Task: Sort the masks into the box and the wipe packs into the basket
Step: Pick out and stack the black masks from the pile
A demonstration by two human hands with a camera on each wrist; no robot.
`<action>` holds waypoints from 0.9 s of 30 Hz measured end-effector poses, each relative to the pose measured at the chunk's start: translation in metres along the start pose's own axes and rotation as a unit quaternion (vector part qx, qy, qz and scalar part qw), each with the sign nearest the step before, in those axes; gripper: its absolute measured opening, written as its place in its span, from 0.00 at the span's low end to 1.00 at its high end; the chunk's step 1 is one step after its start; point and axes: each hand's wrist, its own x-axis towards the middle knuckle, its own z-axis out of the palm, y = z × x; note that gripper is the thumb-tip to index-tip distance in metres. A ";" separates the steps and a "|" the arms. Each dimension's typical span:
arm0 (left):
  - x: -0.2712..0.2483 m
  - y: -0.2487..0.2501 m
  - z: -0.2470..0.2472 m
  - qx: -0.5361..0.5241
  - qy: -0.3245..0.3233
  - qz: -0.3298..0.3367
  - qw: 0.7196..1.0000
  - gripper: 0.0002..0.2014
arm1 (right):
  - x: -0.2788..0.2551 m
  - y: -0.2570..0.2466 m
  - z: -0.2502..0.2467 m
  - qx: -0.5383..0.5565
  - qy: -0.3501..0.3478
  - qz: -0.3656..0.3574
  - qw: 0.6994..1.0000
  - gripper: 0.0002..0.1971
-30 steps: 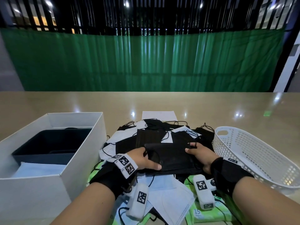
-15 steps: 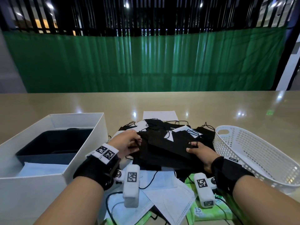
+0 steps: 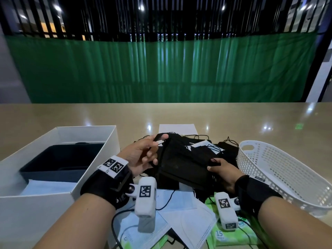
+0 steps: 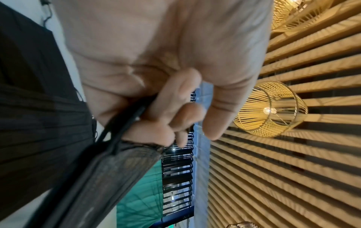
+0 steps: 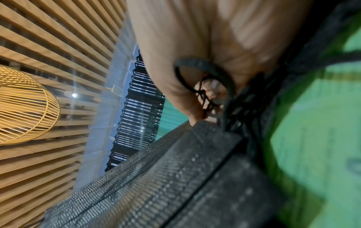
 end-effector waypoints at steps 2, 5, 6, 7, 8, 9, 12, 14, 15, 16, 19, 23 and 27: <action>-0.001 0.006 0.006 0.040 0.030 0.014 0.999 0.19 | 0.000 0.000 0.000 0.012 -0.008 0.004 1.000 0.19; 0.000 0.017 0.012 0.086 0.065 0.022 0.994 0.19 | 0.001 0.001 -0.001 0.041 -0.018 0.012 0.999 0.21; 0.000 0.020 0.014 0.102 0.072 0.019 0.992 0.18 | 0.001 0.002 -0.002 0.034 -0.017 0.014 0.999 0.21; 0.000 0.024 0.015 0.121 0.077 0.016 0.990 0.18 | 0.000 0.001 -0.001 0.026 -0.018 0.012 0.999 0.21; 0.001 0.027 0.017 0.143 0.081 0.014 0.986 0.17 | 0.001 0.001 -0.001 0.020 -0.017 0.011 1.000 0.21; 0.001 0.030 0.018 0.168 0.087 0.016 0.982 0.17 | -0.001 -0.001 0.000 0.015 -0.017 0.011 1.000 0.20; 0.002 0.041 0.021 0.243 0.104 0.028 0.964 0.17 | -0.006 -0.007 0.002 -0.009 -0.044 0.012 0.999 0.09; 0.002 0.051 0.023 0.268 0.111 0.040 0.956 0.18 | -0.015 -0.015 0.002 -0.041 -0.073 0.021 0.996 0.05; 0.002 0.056 0.023 0.269 0.116 0.049 0.955 0.18 | -0.019 -0.019 0.001 -0.053 -0.073 0.026 0.996 0.07; 0.002 0.062 0.023 0.267 0.123 0.056 0.954 0.17 | -0.021 -0.023 -0.001 -0.054 -0.067 0.024 0.996 0.09; 0.001 0.076 0.021 0.271 0.146 0.061 0.950 0.14 | -0.027 -0.042 -0.004 -0.025 -0.075 -0.029 0.996 0.10; -0.003 0.090 0.018 0.276 0.153 0.054 0.947 0.12 | -0.031 -0.064 -0.001 0.013 -0.123 -0.095 0.988 0.01; -0.012 0.103 0.014 0.255 0.142 0.084 0.953 0.11 | -0.032 -0.080 0.012 -0.019 -0.176 -0.109 0.978 0.09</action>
